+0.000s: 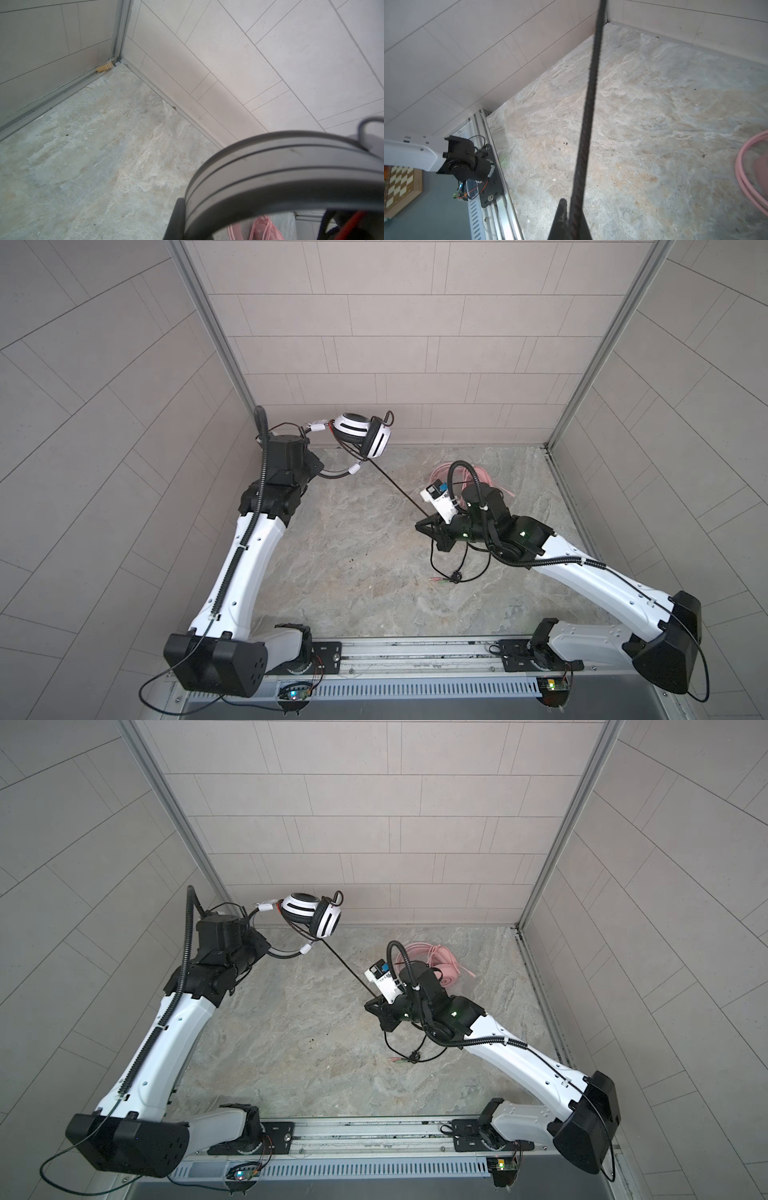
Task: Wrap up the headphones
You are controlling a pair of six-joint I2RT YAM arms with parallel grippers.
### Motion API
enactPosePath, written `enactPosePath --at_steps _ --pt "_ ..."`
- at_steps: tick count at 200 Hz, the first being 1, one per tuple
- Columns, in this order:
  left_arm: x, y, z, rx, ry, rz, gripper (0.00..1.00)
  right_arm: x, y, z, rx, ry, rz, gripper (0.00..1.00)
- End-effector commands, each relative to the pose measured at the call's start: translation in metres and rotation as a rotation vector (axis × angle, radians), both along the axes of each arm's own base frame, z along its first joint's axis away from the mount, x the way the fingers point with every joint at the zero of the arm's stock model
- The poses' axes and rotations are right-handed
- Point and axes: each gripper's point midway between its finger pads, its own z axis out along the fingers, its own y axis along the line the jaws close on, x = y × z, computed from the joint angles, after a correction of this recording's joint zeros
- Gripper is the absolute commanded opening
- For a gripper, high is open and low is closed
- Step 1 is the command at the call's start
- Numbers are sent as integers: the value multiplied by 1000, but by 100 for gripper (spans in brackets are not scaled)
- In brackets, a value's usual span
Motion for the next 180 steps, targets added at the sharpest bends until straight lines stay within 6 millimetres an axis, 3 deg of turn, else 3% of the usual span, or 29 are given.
enactPosePath --at_steps 1,31,57,76,94,122,155,180 --pt "9 22 22 58 -89 119 0 -9 -7 -2 -132 -65 26 2" --pt "0 6 7 333 32 33 0 6 4 36 -87 -160 17 2" --pt "-9 -20 -8 578 128 -77 0 18 12 73 -57 -228 8 2" --pt "-17 -36 -17 690 180 -141 0 29 13 88 -54 -260 -10 2" --pt "-24 -67 -30 723 182 -313 0 40 10 96 -46 -267 -30 3" --pt "-47 -124 -47 665 142 -692 0 56 4 94 -30 -247 -51 2" --pt "-100 -188 -58 526 96 -1166 0 75 -2 79 -46 -216 -78 3" --pt "-142 -201 -64 440 157 -1389 0 86 -11 58 -56 -165 -95 4"
